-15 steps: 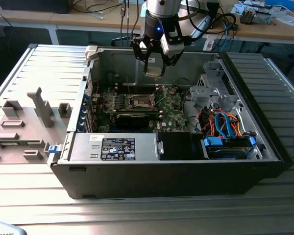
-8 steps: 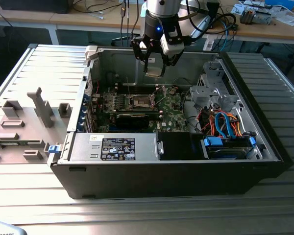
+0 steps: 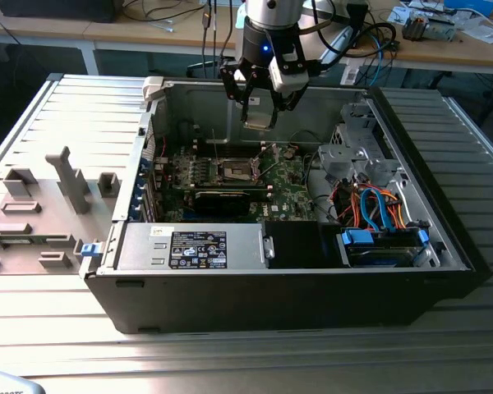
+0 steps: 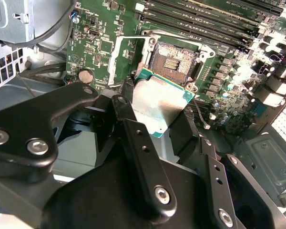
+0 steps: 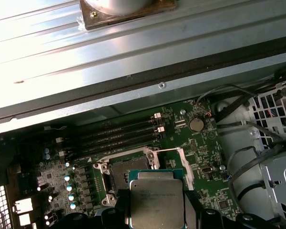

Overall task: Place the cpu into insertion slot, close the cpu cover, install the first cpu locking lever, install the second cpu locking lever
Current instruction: 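Place the cpu into insertion slot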

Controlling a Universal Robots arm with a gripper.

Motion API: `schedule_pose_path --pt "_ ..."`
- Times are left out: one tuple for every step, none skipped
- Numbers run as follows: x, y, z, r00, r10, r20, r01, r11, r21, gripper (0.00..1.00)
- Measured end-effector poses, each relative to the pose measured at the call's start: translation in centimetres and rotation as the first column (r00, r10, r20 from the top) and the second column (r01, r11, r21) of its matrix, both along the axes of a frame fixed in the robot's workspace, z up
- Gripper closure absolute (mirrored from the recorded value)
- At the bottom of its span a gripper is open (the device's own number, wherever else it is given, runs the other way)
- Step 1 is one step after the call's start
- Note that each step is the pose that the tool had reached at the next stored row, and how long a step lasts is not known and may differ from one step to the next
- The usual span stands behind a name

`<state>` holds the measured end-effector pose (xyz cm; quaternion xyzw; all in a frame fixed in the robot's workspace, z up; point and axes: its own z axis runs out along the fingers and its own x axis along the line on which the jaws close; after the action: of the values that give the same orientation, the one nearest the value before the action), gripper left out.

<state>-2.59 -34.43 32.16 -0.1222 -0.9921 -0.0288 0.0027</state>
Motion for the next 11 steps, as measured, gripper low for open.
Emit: schedule_pose_path --pt "0.0 0.0 0.0 1.0 -0.001 0.0 0.001 1.0 -0.0003 0.46" --pt "0.0 0.0 0.0 1.0 -0.001 0.0001 0.001 1.0 -0.0005 0.46" --pt "0.0 0.0 0.0 1.0 -0.002 0.0001 0.002 1.0 -0.0009 0.46" --pt "0.0 0.0 0.0 1.0 -0.003 0.0 0.003 1.0 -0.0012 0.46" --pt "0.0 0.0 0.0 1.0 -0.003 0.0001 0.003 1.0 -0.0014 0.46" --pt "0.0 0.0 0.0 1.0 -0.004 0.0001 0.004 1.0 -0.0018 0.46" --pt "0.0 0.0 0.0 1.0 -0.005 0.0 0.005 1.0 -0.0023 0.46" --pt "0.0 0.0 0.0 1.0 -0.006 0.0001 0.006 1.0 -0.0028 0.46" --pt "0.0 0.0 0.0 1.0 -0.007 0.0001 0.007 1.0 -0.0033 0.46" --pt "0.0 0.0 0.0 1.0 -0.008 0.0001 0.008 1.0 -0.0036 0.46" --pt "0.0 0.0 0.0 1.0 -0.008 0.0001 0.008 1.0 -0.0038 0.46"
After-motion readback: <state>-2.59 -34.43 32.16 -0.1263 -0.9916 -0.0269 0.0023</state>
